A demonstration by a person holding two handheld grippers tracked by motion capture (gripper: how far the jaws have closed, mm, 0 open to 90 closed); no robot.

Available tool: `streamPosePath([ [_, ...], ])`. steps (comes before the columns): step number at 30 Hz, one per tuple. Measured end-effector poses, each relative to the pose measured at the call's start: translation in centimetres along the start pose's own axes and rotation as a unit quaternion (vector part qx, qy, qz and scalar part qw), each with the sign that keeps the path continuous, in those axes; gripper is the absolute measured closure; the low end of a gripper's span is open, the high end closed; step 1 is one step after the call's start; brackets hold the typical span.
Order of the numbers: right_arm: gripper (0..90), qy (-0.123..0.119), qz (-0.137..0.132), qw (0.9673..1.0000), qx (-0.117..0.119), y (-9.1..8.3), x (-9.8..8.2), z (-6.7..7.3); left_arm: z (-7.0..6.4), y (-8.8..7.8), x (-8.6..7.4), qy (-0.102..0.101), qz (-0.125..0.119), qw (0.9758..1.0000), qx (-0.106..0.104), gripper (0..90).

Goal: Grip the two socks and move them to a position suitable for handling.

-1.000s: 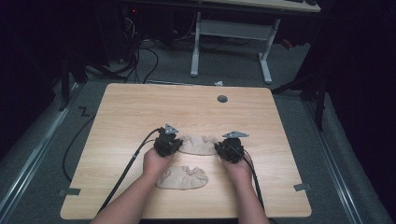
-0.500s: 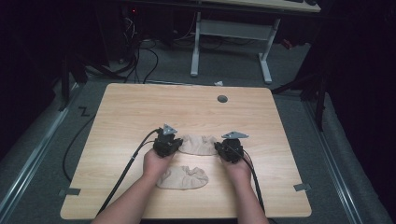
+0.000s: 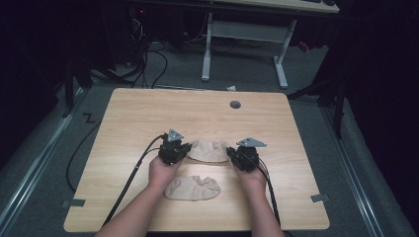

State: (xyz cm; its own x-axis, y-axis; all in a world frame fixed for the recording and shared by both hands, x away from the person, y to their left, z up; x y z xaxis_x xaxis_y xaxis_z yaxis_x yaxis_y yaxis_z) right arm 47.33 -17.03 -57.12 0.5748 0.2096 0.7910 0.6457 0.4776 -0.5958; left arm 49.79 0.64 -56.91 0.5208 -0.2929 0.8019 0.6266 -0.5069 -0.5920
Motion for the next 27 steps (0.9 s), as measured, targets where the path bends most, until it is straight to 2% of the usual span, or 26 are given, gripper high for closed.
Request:
streamPosePath([
  [5, 86.6, -0.007, -0.003, 1.0000, 0.004, -0.1, 0.2, 0.4, 0.1, -0.7, 0.0, 0.008, -0.003, 0.9999, 0.005, 86.7],
  [10, 86.6, -0.015, -0.006, 0.9998, 0.008, -0.3, 0.4, 1.0, 0.2, -1.6, -0.2, 0.008, -0.009, 0.9999, 0.005, 86.7],
  [20, 86.7, -0.037, -0.011, 0.9991, 0.021, -0.5, 0.9, 3.2, 1.0, -4.1, -0.8, -0.006, -0.026, 0.9996, 0.002, 86.8],
  [27, 86.7, -0.051, -0.015, 0.9981, 0.031, -1.2, 0.8, 5.1, 0.7, -6.2, -1.5, -0.007, -0.038, 0.9993, 0.001, 86.8],
])
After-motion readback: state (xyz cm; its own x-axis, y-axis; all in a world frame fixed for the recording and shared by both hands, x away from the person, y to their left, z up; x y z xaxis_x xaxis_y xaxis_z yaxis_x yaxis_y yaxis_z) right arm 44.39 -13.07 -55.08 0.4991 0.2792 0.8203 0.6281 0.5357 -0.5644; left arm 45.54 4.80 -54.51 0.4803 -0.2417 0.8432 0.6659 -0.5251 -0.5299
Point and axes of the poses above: each handheld gripper's, and its own axes: y roughly forward along the jaws, x roughly out of its top, z roughly to its left, the point moved 10 cm from there along y, roughly forward along the jaws, and after that the axes turned 6 degrees about x, right-handed, at the moved point
